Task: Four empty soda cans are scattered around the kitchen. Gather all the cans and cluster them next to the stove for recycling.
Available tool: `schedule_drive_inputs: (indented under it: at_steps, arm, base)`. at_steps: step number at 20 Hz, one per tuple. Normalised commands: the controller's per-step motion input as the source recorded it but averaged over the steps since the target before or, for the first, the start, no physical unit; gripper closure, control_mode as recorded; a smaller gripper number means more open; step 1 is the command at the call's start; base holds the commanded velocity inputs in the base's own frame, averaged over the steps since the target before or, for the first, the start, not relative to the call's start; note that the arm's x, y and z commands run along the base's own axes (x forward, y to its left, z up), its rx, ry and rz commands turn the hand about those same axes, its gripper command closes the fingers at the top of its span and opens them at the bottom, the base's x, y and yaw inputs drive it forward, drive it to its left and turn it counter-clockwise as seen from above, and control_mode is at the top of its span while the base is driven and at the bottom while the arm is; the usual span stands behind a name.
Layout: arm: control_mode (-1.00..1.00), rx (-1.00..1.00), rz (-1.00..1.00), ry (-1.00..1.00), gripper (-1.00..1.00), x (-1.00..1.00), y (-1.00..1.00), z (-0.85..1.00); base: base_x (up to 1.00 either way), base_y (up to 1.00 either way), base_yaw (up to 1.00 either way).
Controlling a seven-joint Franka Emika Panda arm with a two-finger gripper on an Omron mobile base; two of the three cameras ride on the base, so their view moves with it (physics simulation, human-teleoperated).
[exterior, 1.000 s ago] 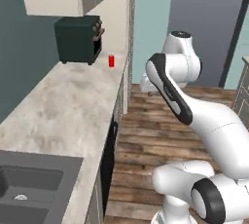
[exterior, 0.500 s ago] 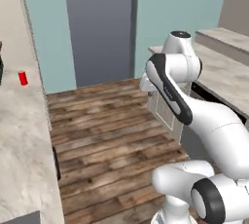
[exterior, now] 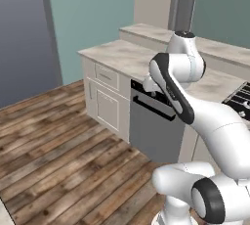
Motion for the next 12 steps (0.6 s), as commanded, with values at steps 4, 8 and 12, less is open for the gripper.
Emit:
schedule_drive_inputs:
  at_steps: [4,8,12]
  arm:
    - [1.00,0.00,0.00,0.00,-1.00,0.00,0.00,0.00]
    - [1.00,0.00,0.00,0.00,-1.00,0.00,0.00,0.00]
    - [1.00,0.00,0.00,0.00,-1.00,0.00,0.00,0.00]
  base:
    - [0.29,0.42,-0.09]
    - [0.50,0.15,0.06]
    - [0.51,0.05,0.40]
